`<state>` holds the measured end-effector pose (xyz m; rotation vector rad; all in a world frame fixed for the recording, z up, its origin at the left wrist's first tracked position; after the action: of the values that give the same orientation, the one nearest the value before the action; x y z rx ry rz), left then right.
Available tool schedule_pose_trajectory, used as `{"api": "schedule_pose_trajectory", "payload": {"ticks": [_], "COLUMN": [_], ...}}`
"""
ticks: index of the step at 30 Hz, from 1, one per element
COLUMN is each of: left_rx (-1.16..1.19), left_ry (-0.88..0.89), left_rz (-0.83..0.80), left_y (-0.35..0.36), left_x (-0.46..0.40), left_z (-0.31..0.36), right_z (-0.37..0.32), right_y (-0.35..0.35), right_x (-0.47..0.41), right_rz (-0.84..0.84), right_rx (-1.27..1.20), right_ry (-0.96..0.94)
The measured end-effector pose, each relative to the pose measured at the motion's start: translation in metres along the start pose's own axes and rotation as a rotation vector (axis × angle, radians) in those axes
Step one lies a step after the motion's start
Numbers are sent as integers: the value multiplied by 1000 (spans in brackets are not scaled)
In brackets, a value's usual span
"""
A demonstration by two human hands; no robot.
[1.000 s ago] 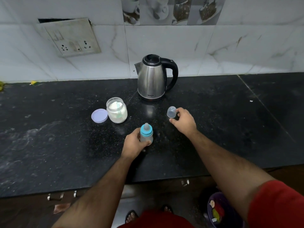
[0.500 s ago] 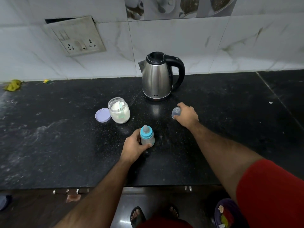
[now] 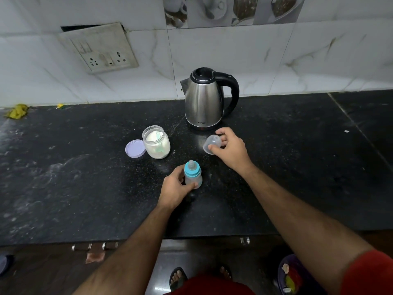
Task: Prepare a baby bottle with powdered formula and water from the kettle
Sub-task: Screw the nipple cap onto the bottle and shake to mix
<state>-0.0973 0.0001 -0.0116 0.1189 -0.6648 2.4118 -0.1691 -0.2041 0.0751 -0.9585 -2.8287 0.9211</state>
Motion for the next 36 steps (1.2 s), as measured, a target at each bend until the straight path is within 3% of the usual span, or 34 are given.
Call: {"api": "schedule_pose_trajectory", "payload": {"ticks": [4,8,14,26,36], "left_rx": [23,51,81,114,135], "left_ry": [6,19,19,48,75], "left_rz": [-6,-23,-46,-75,-58], "left_y": [1,2,-3,-7,-5], "left_x": [-1,-1,2,1,0], "left_z": [0,-3,-6,-8,-12], "right_z": [-49,-73,-59,-48,-49], "right_y": [13,34,53,59,63], "right_x": [26,42,52,60,66], "right_rz": [-30,-151,-228,-156,-78], "right_rx": [-74,102,261,248,241], "right_ry": [-152,-276,-246,-226,-322]}}
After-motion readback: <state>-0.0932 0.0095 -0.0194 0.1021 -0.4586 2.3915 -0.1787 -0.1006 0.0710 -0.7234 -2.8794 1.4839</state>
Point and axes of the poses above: each hand's wrist, its own x-axis away from the middle knuckle, its own y-axis out of the palm, z = x × y, the point moved 9 cm from there along -x, towards the middle knuckle, and after that the axes turned 8 degrees about -y, right-handed, at the moved point
